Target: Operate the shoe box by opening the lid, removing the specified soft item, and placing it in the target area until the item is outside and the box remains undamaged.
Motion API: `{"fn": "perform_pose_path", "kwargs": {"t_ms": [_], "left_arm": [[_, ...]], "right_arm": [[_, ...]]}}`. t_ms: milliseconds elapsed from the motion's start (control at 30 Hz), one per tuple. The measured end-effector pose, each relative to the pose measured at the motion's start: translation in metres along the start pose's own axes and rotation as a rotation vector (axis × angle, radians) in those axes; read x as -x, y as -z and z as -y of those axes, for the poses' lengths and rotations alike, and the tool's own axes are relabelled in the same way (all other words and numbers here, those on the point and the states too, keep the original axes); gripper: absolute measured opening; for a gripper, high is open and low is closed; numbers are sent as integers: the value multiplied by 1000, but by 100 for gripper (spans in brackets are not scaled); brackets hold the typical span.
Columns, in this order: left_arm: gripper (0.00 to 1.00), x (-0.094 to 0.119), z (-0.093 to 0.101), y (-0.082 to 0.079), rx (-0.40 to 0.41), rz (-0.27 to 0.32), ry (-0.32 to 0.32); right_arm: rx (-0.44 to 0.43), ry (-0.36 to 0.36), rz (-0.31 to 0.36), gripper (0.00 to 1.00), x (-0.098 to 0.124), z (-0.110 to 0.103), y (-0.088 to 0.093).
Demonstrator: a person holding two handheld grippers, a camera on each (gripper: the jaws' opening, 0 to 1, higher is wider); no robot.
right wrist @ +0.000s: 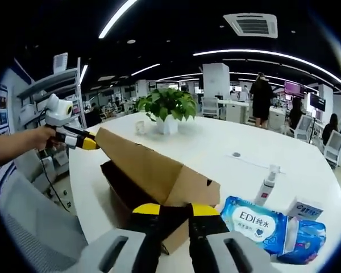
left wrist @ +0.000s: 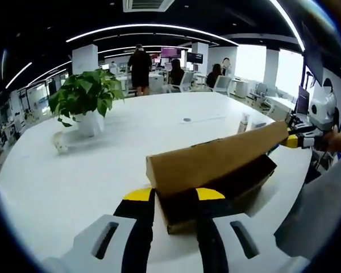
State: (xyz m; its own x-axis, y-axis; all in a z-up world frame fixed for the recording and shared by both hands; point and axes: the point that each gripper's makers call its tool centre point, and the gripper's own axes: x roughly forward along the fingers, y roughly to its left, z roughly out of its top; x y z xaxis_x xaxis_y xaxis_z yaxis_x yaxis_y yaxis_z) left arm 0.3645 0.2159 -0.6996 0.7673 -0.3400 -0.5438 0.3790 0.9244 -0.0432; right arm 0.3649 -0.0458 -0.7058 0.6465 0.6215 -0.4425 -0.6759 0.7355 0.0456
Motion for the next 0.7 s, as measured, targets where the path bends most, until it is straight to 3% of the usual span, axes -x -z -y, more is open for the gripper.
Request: {"fn": "perform_pose_path", "kwargs": {"t_ms": [100, 433, 700], "left_arm": [[28, 0, 2, 4, -21, -11, 6], [36, -4, 12, 23, -80, -65, 35], [40, -8, 14, 37, -79, -96, 47]], "right_arm": [[67, -3, 0, 16, -1, -3, 2], [47, -39, -33, 23, -5, -9, 17], [51, -57, -63, 27, -7, -14, 30]]}}
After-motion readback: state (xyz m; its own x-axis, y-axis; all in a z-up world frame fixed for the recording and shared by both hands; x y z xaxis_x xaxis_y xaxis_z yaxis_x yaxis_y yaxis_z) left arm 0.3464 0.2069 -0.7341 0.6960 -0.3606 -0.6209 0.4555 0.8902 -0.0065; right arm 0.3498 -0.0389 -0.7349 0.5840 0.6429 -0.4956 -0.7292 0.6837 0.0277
